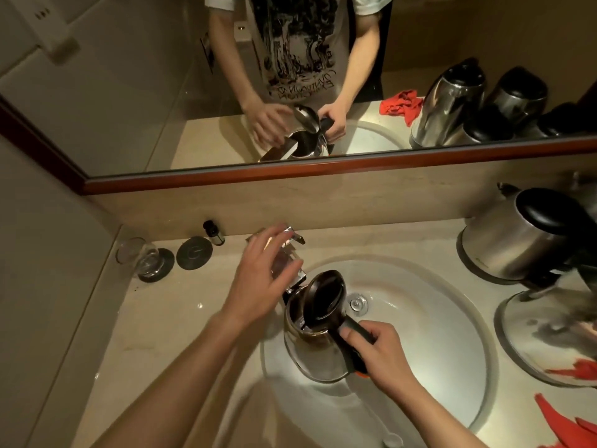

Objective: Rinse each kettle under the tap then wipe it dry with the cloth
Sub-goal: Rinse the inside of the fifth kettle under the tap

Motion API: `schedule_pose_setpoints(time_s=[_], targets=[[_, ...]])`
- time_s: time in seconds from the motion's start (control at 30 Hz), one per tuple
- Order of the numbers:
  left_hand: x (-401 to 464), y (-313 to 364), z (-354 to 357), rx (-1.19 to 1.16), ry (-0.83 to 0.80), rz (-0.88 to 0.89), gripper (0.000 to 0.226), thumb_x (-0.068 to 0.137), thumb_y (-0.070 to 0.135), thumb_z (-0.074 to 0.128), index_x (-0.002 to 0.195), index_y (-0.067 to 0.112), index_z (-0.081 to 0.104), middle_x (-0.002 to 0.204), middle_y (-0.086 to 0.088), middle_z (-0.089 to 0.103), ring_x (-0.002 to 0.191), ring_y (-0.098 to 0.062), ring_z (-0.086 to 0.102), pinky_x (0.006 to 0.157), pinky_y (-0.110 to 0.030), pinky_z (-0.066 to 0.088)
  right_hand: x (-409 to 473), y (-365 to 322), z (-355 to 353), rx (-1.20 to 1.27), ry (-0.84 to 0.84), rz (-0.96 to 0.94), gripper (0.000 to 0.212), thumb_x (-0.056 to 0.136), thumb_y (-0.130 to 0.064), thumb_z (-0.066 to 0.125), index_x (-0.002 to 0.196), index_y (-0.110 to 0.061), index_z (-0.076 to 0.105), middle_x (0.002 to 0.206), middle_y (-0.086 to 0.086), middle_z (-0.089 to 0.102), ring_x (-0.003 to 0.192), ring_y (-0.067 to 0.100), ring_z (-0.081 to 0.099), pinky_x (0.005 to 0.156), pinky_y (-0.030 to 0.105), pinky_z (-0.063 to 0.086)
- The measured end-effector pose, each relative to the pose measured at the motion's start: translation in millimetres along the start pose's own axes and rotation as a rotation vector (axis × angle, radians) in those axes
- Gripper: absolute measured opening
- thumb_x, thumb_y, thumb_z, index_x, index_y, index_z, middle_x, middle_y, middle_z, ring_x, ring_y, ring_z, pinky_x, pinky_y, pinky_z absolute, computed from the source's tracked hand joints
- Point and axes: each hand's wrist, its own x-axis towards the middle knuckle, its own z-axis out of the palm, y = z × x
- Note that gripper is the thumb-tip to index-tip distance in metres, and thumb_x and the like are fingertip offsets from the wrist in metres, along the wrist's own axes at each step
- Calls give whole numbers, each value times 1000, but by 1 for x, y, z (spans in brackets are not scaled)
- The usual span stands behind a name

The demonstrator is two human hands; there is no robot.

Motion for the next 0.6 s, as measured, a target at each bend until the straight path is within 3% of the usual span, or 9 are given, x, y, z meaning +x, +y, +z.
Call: schedule_pose_setpoints(time_s=[0.13,0.3,0.4,0.5,0.6], targets=[[47,-32,7,236,-233,-25,69,88,64,45,142,21,50,147,-2,46,135,-19,39,111,-40,31,15,8,1,24,-5,10,52,71,-52,78,53,-15,46,53,4,36,52,19,34,57,41,28],[74,-46,15,307,-314,56,46,95,51,57,131,25,61,137,5,58,125,-18,52,104,-45,41,27,9,-4,98,25,18,51,62,-50,77,53,-11,45,50,5,36,46,16,34,49,29,26],[86,-48,15,310,-393,133,34,95,48,57,115,24,71,127,2,64,119,-19,56,99,-44,45,35,9,-9,155,8,5,60,64,-47,78,58,3,45,55,11,41,51,22,38,51,38,28],[95,-52,21,274,-443,33,28,92,53,59,99,30,73,105,9,70,99,-16,62,85,-43,51,40,7,-12,142,7,-25,67,65,-48,76,60,10,44,57,10,39,56,23,34,57,37,25],[100,-51,29,262,-364,-107,36,83,68,56,88,36,71,88,15,70,87,-13,63,79,-40,52,43,5,-11,144,-41,-9,69,67,-45,79,64,13,43,56,14,43,50,27,43,54,38,31]])
